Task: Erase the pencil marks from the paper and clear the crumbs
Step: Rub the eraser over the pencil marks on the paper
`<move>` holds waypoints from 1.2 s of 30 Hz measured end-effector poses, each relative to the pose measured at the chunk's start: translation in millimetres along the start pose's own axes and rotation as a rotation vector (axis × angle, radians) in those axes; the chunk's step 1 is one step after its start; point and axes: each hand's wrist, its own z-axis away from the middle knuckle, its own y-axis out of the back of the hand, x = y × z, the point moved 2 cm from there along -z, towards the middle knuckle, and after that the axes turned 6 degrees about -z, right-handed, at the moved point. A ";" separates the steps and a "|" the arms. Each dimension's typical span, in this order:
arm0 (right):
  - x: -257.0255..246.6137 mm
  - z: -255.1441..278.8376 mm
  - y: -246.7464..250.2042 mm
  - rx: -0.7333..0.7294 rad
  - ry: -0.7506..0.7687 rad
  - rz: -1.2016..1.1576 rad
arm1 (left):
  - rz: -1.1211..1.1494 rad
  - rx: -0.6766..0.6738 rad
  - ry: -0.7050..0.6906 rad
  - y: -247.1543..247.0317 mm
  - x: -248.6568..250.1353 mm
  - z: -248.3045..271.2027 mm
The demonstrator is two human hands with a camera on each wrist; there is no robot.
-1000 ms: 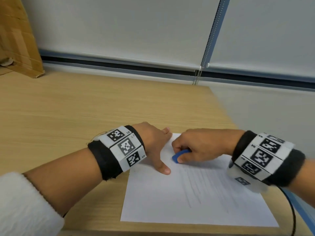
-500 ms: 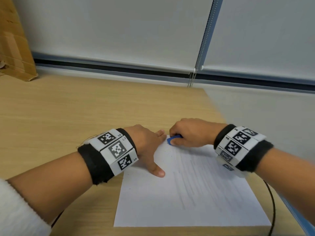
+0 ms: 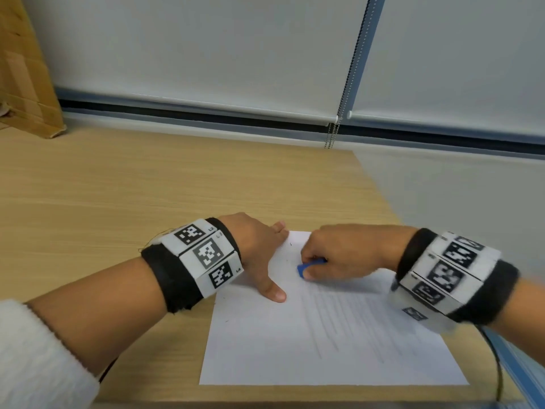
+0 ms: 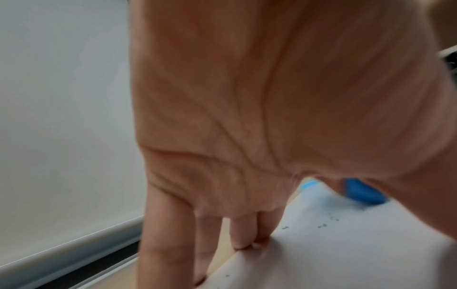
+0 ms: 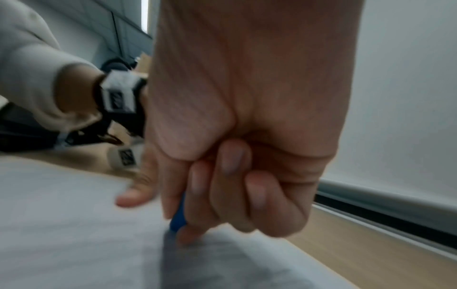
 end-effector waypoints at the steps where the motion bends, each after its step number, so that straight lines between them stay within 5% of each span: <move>1: -3.0 3.8 -2.3 -0.046 0.017 -0.005 | 0.002 0.000 0.000 0.4 0.5 -0.3; 8: 9.5 -14.1 8.9 0.137 -0.050 0.024 | 0.018 -0.008 -0.004 1.3 -0.5 2.6; 13: -6.2 5.0 -5.6 -0.036 -0.012 0.026 | 0.008 0.014 -0.006 2.8 1.5 3.7; 19: 7.6 -19.5 10.3 0.165 -0.109 0.024 | 0.012 0.003 0.006 1.2 -0.5 3.2; 28: -38.3 39.4 -22.6 -0.045 -0.045 0.037 | 0.036 0.001 -0.006 4.3 2.3 8.6; 36: -38.7 37.4 -21.3 -0.059 -0.073 -0.007 | 0.001 0.250 -0.014 4.5 11.9 27.6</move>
